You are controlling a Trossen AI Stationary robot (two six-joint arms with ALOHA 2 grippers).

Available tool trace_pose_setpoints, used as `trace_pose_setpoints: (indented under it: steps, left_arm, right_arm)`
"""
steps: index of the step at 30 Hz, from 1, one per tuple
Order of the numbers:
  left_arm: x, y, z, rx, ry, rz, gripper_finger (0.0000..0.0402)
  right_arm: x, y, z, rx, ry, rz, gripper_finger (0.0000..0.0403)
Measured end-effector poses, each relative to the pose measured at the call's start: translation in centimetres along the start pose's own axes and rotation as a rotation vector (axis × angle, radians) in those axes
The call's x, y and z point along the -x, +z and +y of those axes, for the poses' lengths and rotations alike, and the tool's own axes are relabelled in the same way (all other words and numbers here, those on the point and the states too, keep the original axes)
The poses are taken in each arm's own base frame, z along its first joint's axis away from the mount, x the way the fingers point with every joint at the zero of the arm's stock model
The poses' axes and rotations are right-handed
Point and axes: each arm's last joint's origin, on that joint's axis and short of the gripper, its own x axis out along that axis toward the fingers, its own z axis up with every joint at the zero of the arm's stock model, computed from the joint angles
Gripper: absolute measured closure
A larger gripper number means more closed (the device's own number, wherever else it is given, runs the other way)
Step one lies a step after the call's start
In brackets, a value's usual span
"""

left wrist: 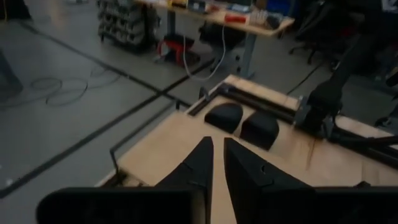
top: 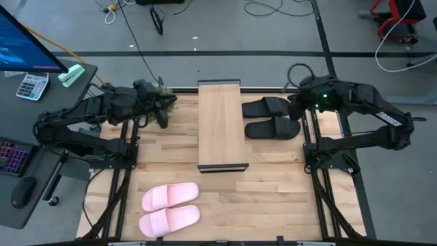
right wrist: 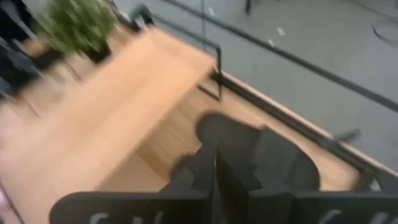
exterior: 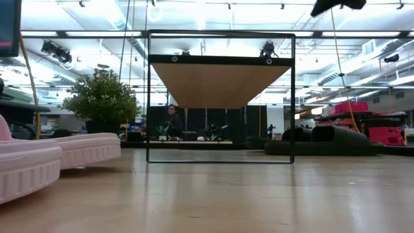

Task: Pick and place slides into the shelf
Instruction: Put the top pink slipper on the shelf

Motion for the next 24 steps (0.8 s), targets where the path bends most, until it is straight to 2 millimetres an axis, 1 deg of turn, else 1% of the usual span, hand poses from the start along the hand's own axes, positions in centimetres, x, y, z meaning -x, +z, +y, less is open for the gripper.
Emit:
trace_pose_setpoints:
  steps: [4,9,12,15,24]
  left_arm:
    - [0.0,-0.2,0.0,0.030,-0.005,0.023,0.0342]
    - [0.0,-0.3,-0.1,0.051,-0.035,0.032,0.0330]
    - [0.0,-0.3,-0.1,0.070,-0.043,0.035,0.0322]
    - [0.0,-0.3,-0.1,0.070,-0.049,0.038,0.0315]
    - [0.0,-0.3,-0.2,0.070,-0.072,0.046,0.0300]
  right_arm:
    - [-0.7,-0.3,-0.2,-0.005,-0.046,0.079,0.0380]
    - [-0.9,-0.4,-0.3,-0.023,-0.049,0.107,0.0380]
    - [-1.3,-1.0,-0.5,-0.052,-0.056,0.130,0.0380]
    - [-2.1,-2.1,-0.6,-0.077,-0.058,0.171,0.0380]
    - [-4.5,-6.5,-1.9,-0.202,-0.104,0.302,0.0380]
